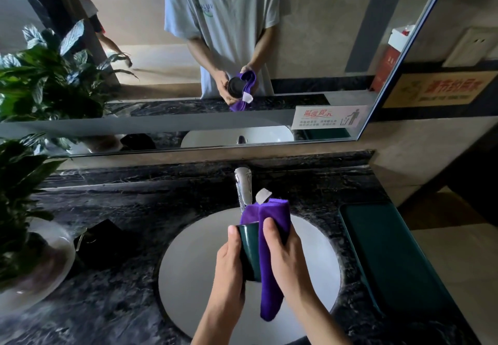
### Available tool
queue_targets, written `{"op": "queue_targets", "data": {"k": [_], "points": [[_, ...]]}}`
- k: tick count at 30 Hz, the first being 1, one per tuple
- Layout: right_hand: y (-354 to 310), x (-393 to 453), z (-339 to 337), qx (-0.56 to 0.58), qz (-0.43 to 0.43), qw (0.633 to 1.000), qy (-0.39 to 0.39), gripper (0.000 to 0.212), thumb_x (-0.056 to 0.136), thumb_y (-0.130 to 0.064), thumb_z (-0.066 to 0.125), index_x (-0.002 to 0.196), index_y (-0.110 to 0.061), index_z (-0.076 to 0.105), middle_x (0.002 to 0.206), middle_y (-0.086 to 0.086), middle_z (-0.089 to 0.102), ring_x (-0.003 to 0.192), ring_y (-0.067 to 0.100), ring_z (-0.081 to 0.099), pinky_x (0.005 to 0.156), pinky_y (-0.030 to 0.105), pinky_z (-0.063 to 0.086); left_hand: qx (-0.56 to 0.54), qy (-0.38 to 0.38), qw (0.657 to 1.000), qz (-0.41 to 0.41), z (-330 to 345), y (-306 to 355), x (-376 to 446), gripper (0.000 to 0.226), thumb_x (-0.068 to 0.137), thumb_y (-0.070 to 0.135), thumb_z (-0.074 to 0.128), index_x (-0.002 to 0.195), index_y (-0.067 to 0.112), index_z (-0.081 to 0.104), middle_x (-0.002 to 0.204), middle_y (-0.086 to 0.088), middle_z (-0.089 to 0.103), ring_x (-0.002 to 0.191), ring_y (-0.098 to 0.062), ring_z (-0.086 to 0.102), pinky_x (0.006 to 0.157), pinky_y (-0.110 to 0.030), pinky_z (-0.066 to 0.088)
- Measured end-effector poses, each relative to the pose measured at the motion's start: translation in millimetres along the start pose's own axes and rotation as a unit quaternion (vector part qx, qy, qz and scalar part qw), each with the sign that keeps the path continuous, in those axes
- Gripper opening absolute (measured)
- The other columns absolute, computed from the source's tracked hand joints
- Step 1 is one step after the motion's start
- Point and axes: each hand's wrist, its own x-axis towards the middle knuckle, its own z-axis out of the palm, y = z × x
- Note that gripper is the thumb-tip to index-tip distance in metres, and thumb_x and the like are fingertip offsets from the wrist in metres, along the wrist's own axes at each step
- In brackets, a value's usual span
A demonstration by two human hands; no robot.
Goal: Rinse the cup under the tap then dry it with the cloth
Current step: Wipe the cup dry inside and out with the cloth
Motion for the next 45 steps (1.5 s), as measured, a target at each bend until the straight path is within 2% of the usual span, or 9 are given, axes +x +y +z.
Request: {"op": "queue_targets", "data": {"k": [4, 9, 15, 19, 24, 28, 35, 40, 45], "points": [[2.7, 6.9, 3.3, 0.004, 0.017, 0.999, 0.049, 0.04, 0.096, -0.054, 0.049, 0.112, -0.026, 0.071, 0.089, -0.01, 0.077, 0.084, 0.016, 0.071, 0.075, 0.026, 0.053, 0.005, 0.001, 1.0, -0.019, 7.3, -3.4, -3.2, 0.059, 0.105, 0.059, 0.035, 0.099, 0.022, 0.08, 0.094, -0.01, 0.082, 0.086, -0.028, 0.076, 0.073, -0.039, 0.057], [2.5, 7.6, -3.8, 0.125, 0.108, 0.986, 0.026, 0.029, 0.106, -0.029, 0.05, 0.104, -0.015, 0.076, 0.093, 0.011, 0.08, 0.088, 0.024, 0.077, 0.08, 0.038, 0.059, 0.035, -0.012, 0.999, 0.022, 7.5, 4.8, -1.6, 0.041, 0.076, 0.059, 0.066, 0.092, 0.022, 0.071, 0.089, -0.012, 0.072, 0.085, -0.034, 0.071, 0.075, -0.047, 0.058], [3.1, -0.7, -2.4, 0.114, 0.093, 0.986, -0.074, 0.065, 0.077, -0.068, 0.063, 0.125, -0.024, 0.066, 0.117, 0.005, 0.077, 0.11, 0.023, 0.074, 0.102, 0.051, 0.054, 0.007, -0.02, 0.999, -0.028, 0.4, 3.8, -3.9, 0.058, 0.095, 0.067, 0.053, 0.117, 0.019, 0.077, 0.121, -0.019, 0.076, 0.117, -0.033, 0.071, 0.103, -0.05, 0.053], [3.4, -2.0, -2.2, 0.12, 0.077, 0.986, -0.091, 0.065, 0.074, -0.064, 0.069, 0.125, -0.025, 0.066, 0.117, 0.005, 0.077, 0.111, 0.023, 0.073, 0.105, 0.053, 0.052, -0.042, -0.052, 0.996, -0.064, -5.5, 6.5, -5.6, 0.055, 0.089, 0.061, 0.057, 0.11, 0.016, 0.081, 0.112, -0.017, 0.08, 0.101, -0.024, 0.077, 0.091, -0.04, 0.054], [2.8, 5.9, -6.8, 0.235, 0.144, 0.958, -0.083, 0.056, 0.089, -0.059, 0.062, 0.122, -0.015, 0.072, 0.122, 0.028, 0.072, 0.117, 0.045, 0.067, 0.11, 0.063, 0.044, 0.051, -0.049, 0.997, 0.045, 5.9, 7.8, -9.1, 0.056, 0.087, 0.064, 0.056, 0.125, 0.026, 0.073, 0.129, -0.01, 0.073, 0.123, -0.024, 0.068, 0.104, -0.043, 0.051], [-2.8, 10.8, -13.1, 0.172, 0.121, 0.977, -0.031, 0.047, 0.095, -0.055, 0.058, 0.105, -0.013, 0.077, 0.11, 0.027, 0.076, 0.106, 0.038, 0.073, 0.096, 0.05, 0.054, 0.066, -0.015, 0.994, 0.091, 13.8, 8.5, -10.7, 0.056, 0.084, 0.067, 0.049, 0.12, 0.03, 0.072, 0.115, 0.007, 0.077, 0.112, -0.009, 0.071, 0.087, -0.019, 0.053], [-11.4, 7.6, -9.7, 0.007, 0.037, 0.997, -0.073, 0.065, 0.084, -0.072, 0.044, 0.123, -0.024, 0.064, 0.114, 0.001, 0.076, 0.103, 0.013, 0.072, 0.087, 0.029, 0.057, 0.108, 0.055, 0.986, 0.11, 11.1, 16.7, -3.5, 0.047, 0.1, 0.056, 0.049, 0.144, 0.04, 0.045, 0.138, 0.012, 0.063, 0.116, 0.015, 0.059, 0.095, -0.009, 0.046], [-17.6, -4.1, -18.4, -0.039, -0.061, 0.994, -0.076, 0.058, 0.087, -0.05, 0.062, 0.139, -0.03, 0.046, 0.123, -0.022, 0.069, 0.115, -0.011, 0.061, 0.094, 0.009, 0.045, 0.13, 0.102, 0.98, 0.113, 16.5, 13.3, -5.2, 0.075, 0.099, 0.054, 0.052, 0.162, 0.025, 0.021, 0.084, 0.006, 0.07, 0.071, 0.006, 0.065, 0.072, -0.014, 0.052], [-10.3, 1.5, -32.9, 0.099, 0.001, 0.989, -0.106, 0.049, 0.079, -0.02, 0.077, 0.126, -0.02, 0.062, 0.113, 0.0, 0.077, 0.106, 0.013, 0.072, 0.086, 0.024, 0.056, 0.106, 0.11, 0.986, 0.067, 17.9, 22.3, -9.5, 0.037, 0.102, 0.042, 0.059, 0.119, 0.011, 0.049, 0.084, 0.007, 0.073, 0.065, 0.001, 0.069, 0.066, -0.021, 0.054]]}}
